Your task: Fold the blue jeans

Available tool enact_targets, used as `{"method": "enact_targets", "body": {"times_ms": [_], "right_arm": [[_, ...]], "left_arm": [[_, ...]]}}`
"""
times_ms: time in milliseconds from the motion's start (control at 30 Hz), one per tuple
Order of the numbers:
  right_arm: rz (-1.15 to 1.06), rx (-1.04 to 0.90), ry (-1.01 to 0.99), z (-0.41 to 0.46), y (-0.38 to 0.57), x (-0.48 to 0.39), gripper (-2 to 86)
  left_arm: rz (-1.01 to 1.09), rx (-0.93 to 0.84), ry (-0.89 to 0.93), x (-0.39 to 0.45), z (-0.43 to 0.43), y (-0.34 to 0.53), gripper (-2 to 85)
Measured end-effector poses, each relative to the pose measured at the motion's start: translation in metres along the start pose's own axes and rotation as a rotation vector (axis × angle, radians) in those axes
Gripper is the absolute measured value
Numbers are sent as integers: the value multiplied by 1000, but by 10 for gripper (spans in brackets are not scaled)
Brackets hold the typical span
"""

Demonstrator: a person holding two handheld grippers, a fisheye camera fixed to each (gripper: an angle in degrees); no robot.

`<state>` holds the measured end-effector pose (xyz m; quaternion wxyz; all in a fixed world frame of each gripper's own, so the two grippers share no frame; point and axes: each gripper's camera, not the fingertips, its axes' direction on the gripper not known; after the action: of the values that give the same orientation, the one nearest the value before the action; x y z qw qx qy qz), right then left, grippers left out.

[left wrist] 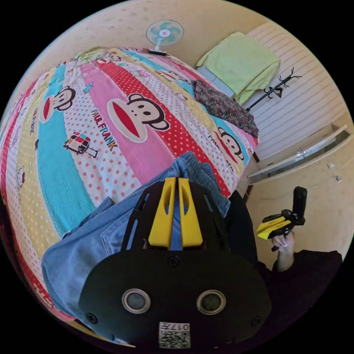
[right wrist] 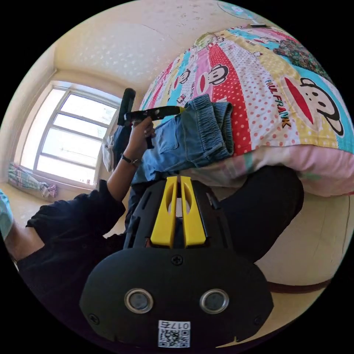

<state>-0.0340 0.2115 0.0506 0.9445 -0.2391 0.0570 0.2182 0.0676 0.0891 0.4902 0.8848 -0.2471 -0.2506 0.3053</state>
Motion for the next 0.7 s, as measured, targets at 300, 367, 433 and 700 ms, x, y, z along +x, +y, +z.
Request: {"method": "enact_targets", "body": {"times_ms": [300,367,433,700], "right_arm": [[223,145,-481,36,-31,34,137],[243,175,-479,41,-31,31,85],[245,210,-433,35,-25,26,46],[232,149,-247,3,3,9,12]], "left_arm": [[136,-16,66,140,-16,116,-9],[154,-66,81,144,-18,119,-9],[183,-47,116,143,-36,115,-8],[275,-357,13,88,-11,-11,80]]}}
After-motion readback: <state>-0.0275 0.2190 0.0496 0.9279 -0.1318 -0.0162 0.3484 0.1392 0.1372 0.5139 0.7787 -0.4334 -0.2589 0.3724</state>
